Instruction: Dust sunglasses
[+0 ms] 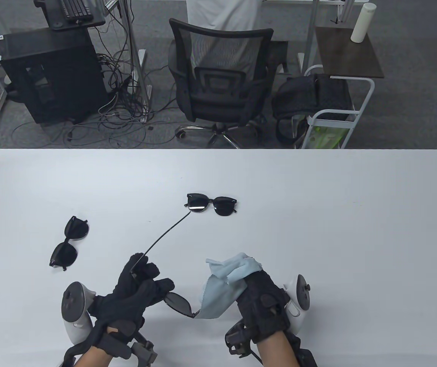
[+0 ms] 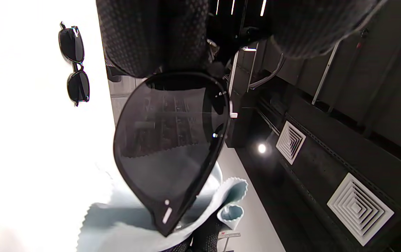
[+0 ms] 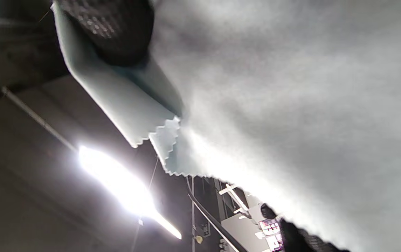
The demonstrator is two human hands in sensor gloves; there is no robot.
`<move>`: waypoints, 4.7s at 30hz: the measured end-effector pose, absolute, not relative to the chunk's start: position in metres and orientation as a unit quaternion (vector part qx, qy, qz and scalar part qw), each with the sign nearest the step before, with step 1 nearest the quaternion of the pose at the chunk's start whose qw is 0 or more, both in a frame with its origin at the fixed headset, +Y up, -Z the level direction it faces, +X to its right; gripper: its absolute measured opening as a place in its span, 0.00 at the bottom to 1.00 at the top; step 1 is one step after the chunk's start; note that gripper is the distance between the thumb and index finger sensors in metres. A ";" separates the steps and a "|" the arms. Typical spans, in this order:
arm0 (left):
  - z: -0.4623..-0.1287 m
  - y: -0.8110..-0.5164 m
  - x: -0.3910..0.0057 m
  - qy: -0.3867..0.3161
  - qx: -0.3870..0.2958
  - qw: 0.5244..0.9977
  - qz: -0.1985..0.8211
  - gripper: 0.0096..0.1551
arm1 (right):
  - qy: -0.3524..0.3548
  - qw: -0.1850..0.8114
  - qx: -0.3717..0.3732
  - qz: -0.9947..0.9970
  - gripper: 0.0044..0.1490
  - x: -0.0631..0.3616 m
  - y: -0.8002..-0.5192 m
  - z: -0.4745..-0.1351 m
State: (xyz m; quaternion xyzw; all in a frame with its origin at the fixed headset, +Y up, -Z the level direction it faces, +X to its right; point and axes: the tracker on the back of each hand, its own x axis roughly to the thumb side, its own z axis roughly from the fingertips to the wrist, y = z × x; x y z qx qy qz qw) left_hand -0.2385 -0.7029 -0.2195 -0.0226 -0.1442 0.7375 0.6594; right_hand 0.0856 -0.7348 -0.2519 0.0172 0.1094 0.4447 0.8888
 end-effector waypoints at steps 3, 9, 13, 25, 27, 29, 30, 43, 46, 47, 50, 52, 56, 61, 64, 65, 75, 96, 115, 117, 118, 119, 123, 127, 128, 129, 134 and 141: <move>-0.220 -0.705 -0.238 -0.137 -0.022 0.652 0.745 0.55 | 0.118 0.882 0.018 0.456 0.26 0.083 -0.737 -0.253; -0.222 -0.708 -0.241 -0.116 -0.025 0.630 0.768 0.55 | 0.094 0.815 0.074 0.567 0.27 0.067 -0.727 -0.249; -0.220 -0.706 -0.245 -0.107 -0.005 0.633 0.767 0.55 | 0.072 0.759 0.104 0.639 0.27 0.054 -0.723 -0.243; -0.222 -0.706 -0.251 -0.099 0.013 0.631 0.769 0.55 | 0.068 0.675 0.148 0.719 0.31 0.025 -0.718 -0.226; -0.222 -0.707 -0.250 -0.103 0.003 0.620 0.778 0.55 | 0.049 0.685 0.127 0.716 0.30 0.033 -0.716 -0.228; -0.222 -0.706 -0.252 -0.100 0.005 0.617 0.780 0.55 | 0.032 0.699 0.103 0.707 0.29 0.043 -0.714 -0.229; -0.223 -0.706 -0.254 -0.098 0.006 0.613 0.784 0.55 | 0.017 0.711 0.092 0.696 0.29 0.051 -0.712 -0.229; -0.212 -0.688 -0.254 -0.148 0.134 0.725 0.659 0.55 | -0.046 0.676 0.191 0.710 0.34 0.036 -0.624 -0.230; -0.205 -0.680 -0.251 -0.175 0.183 0.764 0.594 0.55 | 0.002 0.676 0.198 0.710 0.36 0.008 -0.622 -0.240; -0.204 -0.679 -0.250 -0.178 0.192 0.770 0.582 0.55 | 0.010 0.671 0.199 0.714 0.36 0.001 -0.622 -0.242; -0.201 -0.678 -0.246 -0.183 0.214 0.793 0.541 0.56 | 0.039 0.651 0.205 0.730 0.38 -0.026 -0.626 -0.251; -0.201 -0.678 -0.245 -0.184 0.218 0.803 0.523 0.56 | 0.059 0.643 0.212 0.733 0.38 -0.041 -0.627 -0.254; -0.200 -0.679 -0.239 -0.189 0.220 0.822 0.490 0.56 | 0.065 0.647 0.216 0.728 0.35 -0.057 -0.629 -0.252; -0.203 -0.683 -0.233 -0.188 0.198 0.827 0.491 0.55 | 0.067 0.678 0.212 0.701 0.26 -0.050 -0.637 -0.258; -0.204 -0.684 -0.228 -0.197 0.186 0.832 0.484 0.56 | 0.057 0.681 0.212 0.699 0.25 -0.038 -0.639 -0.262; -0.204 -0.685 -0.227 -0.200 0.186 0.835 0.479 0.55 | 0.053 0.691 0.206 0.691 0.25 -0.031 -0.638 -0.264; -0.201 -0.685 -0.219 -0.238 0.175 0.840 0.455 0.55 | 0.099 0.821 0.142 0.544 0.26 0.030 -0.627 -0.290; -0.202 -0.687 -0.224 -0.211 0.167 0.831 0.487 0.55 | 0.091 0.686 0.217 0.688 0.27 -0.033 -0.647 -0.255; -0.204 -0.691 -0.222 -0.208 0.156 0.838 0.480 0.54 | 0.091 0.713 0.181 0.672 0.27 -0.013 -0.651 -0.269; -0.206 -0.692 -0.223 -0.201 0.154 0.837 0.484 0.54 | 0.101 0.696 0.194 0.684 0.27 -0.025 -0.655 -0.263; -0.206 -0.692 -0.224 -0.198 0.152 0.836 0.488 0.54 | 0.099 0.683 0.204 0.694 0.28 -0.030 -0.656 -0.260; -0.206 -0.693 -0.224 -0.192 0.151 0.836 0.490 0.55 | 0.082 0.667 0.217 0.708 0.28 -0.034 -0.656 -0.257; -0.207 -0.694 -0.223 -0.188 0.147 0.833 0.499 0.55 | 0.030 0.621 0.232 0.748 0.29 -0.036 -0.650 -0.253; -0.205 -0.692 -0.224 -0.189 0.159 0.833 0.496 0.56 | 0.062 0.653 0.215 0.724 0.29 -0.035 -0.649 -0.254; -0.205 -0.692 -0.224 -0.189 0.160 0.832 0.497 0.56 | 0.057 0.648 0.211 0.729 0.29 -0.034 -0.648 -0.253; -0.205 -0.691 -0.224 -0.189 0.160 0.830 0.499 0.56 | 0.049 0.641 0.213 0.736 0.30 -0.034 -0.646 -0.253; -0.206 -0.691 -0.227 -0.186 0.164 0.828 0.503 0.56 | 0.049 0.645 0.207 0.734 0.29 -0.038 -0.646 -0.253; -0.208 -0.693 -0.229 -0.181 0.157 0.827 0.509 0.56 | 0.047 0.646 0.198 0.735 0.29 -0.040 -0.649 -0.256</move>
